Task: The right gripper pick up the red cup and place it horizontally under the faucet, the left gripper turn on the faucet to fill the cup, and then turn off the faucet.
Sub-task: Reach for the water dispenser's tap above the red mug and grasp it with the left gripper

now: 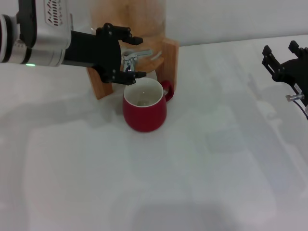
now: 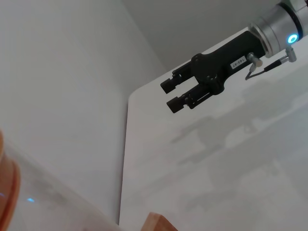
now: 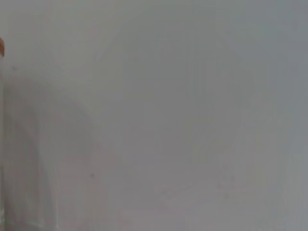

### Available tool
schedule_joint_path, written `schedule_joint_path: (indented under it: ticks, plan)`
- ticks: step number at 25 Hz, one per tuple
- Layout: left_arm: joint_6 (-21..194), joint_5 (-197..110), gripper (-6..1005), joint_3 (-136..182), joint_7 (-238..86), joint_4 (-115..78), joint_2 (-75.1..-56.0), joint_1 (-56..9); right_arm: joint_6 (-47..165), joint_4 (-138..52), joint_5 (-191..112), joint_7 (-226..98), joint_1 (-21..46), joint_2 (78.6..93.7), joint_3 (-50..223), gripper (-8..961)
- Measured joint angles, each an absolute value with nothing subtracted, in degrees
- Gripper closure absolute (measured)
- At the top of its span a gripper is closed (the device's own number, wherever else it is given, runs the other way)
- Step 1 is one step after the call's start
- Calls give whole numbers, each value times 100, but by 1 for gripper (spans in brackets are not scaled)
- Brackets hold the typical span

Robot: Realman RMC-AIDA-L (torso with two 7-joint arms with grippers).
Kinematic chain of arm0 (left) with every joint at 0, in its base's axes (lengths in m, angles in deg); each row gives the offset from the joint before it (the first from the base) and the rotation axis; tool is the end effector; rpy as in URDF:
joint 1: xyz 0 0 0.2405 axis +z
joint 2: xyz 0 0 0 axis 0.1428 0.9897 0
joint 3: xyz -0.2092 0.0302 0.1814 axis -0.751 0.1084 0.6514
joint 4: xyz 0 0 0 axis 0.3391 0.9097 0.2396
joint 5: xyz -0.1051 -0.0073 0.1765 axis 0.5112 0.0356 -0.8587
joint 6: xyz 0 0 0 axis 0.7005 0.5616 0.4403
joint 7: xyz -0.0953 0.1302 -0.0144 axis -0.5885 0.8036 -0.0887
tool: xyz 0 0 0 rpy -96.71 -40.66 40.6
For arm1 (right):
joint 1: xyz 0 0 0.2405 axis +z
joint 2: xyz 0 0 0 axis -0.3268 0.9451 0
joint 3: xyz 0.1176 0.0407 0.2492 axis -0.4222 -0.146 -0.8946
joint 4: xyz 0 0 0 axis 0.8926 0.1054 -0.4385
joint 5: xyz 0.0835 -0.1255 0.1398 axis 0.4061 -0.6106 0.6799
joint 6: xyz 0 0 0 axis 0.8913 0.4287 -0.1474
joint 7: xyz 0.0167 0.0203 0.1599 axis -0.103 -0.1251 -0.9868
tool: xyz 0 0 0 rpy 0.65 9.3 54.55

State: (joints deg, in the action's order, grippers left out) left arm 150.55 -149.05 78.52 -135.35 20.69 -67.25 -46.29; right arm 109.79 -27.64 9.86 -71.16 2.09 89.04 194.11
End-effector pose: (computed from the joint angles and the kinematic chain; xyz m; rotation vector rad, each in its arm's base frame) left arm -0.1185 0.4516 -0.0474 -2.7490 0.6585 -0.1678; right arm 0.3503 0.3666 0.0064 -1.5380 0.5806 0.7017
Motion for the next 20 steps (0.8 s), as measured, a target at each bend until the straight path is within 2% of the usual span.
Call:
schedule_joint_path:
  ticks: [20]
  plan:
    - [14884,-15001,259,7905,-13234,1917,-6745,-4728,11006,-2635,953,-7124,208,8912,19474,247]
